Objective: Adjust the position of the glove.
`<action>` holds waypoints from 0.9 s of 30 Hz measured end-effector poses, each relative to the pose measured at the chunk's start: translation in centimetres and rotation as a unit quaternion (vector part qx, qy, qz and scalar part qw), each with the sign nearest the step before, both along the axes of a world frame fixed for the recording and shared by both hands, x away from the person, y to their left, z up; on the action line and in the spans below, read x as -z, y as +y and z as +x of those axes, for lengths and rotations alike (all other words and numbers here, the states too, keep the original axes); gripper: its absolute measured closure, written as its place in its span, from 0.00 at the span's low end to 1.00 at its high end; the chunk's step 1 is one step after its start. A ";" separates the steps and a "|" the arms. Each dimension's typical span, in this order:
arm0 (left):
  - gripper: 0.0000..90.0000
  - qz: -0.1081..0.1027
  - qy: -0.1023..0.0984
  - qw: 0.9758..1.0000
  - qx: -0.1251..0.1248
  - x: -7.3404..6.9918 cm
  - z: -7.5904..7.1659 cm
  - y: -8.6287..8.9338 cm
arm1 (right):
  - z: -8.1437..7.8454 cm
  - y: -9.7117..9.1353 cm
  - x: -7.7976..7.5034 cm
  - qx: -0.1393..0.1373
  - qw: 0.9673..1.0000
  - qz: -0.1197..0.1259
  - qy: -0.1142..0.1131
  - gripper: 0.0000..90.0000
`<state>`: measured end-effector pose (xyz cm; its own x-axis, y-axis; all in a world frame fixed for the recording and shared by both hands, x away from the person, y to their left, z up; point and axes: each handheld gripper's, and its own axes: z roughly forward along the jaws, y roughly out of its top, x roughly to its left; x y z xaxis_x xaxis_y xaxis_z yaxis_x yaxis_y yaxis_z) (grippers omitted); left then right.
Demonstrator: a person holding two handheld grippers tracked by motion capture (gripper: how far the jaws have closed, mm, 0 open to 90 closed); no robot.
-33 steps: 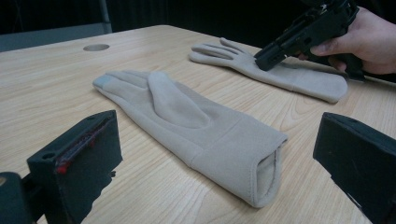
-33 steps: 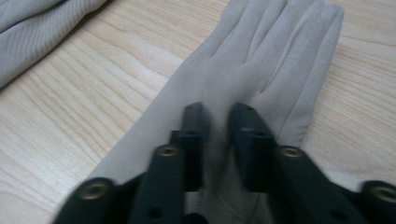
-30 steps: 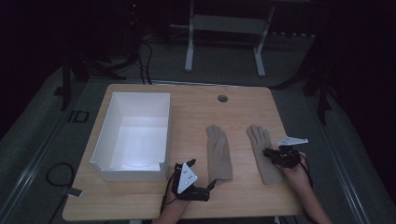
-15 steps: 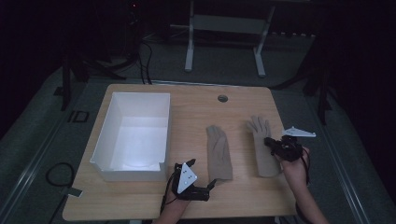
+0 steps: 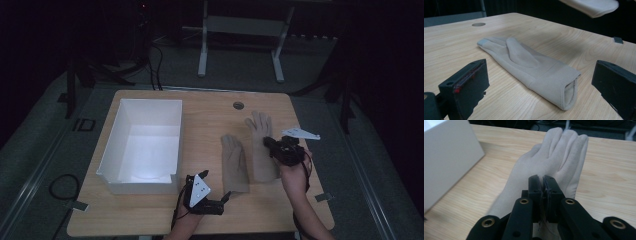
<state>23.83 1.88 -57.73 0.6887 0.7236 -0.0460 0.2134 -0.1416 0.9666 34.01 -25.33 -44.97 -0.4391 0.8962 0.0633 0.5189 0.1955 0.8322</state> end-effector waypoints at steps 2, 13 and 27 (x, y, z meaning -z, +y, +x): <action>0.01 0.001 -0.001 1.000 0.000 0.0 0.0 0.0 | 0.0 1.1 0.2 0.003 1.000 0.001 0.000 0.95; 0.01 -0.001 0.000 1.000 0.004 0.0 0.0 0.0 | 0.6 6.4 2.5 -0.002 1.000 -0.009 0.021 0.95; 0.01 -0.001 0.002 1.000 0.005 0.0 0.0 0.0 | 0.9 7.4 7.6 0.004 0.996 -0.031 0.084 0.94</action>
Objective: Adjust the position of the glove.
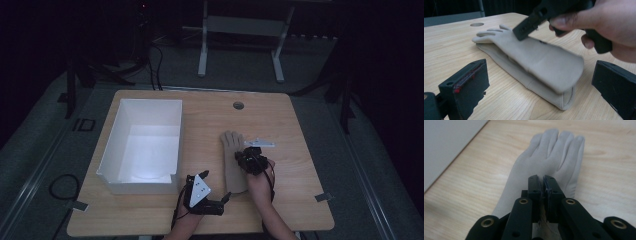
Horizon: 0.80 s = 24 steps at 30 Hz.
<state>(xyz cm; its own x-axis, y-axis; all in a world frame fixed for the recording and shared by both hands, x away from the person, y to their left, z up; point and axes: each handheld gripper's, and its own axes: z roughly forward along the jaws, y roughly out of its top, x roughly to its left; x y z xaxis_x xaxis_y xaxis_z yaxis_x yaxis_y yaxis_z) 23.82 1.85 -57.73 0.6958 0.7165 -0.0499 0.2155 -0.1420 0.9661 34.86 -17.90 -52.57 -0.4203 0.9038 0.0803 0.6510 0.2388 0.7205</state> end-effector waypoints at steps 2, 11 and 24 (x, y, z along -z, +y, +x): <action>0.01 0.000 0.000 1.000 0.000 0.0 0.0 0.0 | 0.0 0.0 0.4 0.000 1.000 0.001 0.005 0.93; 0.01 0.001 0.000 1.000 0.002 0.0 0.0 0.0 | 0.3 0.0 1.7 -0.006 1.000 0.001 0.018 0.89; 0.01 -0.008 0.002 1.000 0.010 0.0 0.0 -0.2 | 0.3 -1.5 -1.2 -0.060 0.998 0.019 -0.024 0.40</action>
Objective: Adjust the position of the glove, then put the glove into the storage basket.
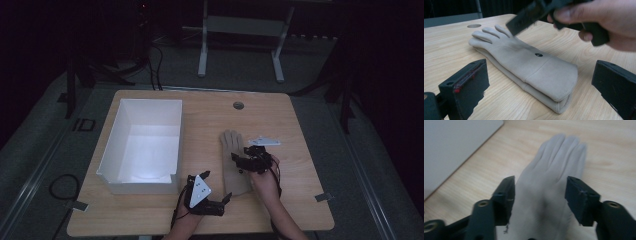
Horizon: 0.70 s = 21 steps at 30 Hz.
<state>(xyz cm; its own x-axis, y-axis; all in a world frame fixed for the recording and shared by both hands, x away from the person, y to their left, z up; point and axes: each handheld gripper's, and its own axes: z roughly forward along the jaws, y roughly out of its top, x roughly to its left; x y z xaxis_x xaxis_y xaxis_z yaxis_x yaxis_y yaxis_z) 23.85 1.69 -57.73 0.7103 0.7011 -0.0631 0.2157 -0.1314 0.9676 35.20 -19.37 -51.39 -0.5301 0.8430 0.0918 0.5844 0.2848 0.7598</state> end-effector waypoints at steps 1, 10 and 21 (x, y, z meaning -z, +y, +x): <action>0.01 0.000 0.006 1.000 0.000 0.0 0.1 0.0 | 0.2 -0.2 -0.3 -0.009 1.000 0.007 0.002 0.33; 0.01 0.038 0.022 0.998 0.050 -0.1 0.4 -0.6 | 0.5 -3.1 -0.6 -0.059 0.998 0.036 -0.014 0.20; 0.02 0.086 0.071 0.990 0.089 -1.5 2.0 -0.9 | 2.3 -5.8 -1.8 -0.061 0.998 0.034 0.007 0.13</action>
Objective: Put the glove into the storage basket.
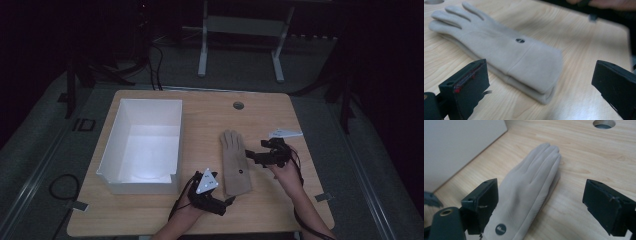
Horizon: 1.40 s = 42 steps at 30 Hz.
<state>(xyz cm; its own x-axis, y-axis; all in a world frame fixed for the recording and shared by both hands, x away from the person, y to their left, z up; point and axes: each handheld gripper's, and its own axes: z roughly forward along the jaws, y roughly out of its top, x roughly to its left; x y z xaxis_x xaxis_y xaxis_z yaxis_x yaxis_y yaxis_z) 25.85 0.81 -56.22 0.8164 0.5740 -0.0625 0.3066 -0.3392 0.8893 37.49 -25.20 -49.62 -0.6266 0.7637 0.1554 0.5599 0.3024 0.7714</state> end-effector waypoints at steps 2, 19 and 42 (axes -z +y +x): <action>0.09 0.009 -0.010 1.000 0.017 -0.1 0.1 -0.1 | 0.3 -0.1 -0.1 0.003 1.000 0.007 -0.002 0.12; 0.26 0.044 0.009 0.991 0.126 -0.4 2.5 -4.3 | 4.7 1.4 2.2 0.021 0.999 0.032 0.028 0.36; 0.41 0.064 0.057 0.989 0.118 1.0 3.8 -2.4 | 7.1 4.5 6.3 -0.012 0.995 0.017 0.099 0.65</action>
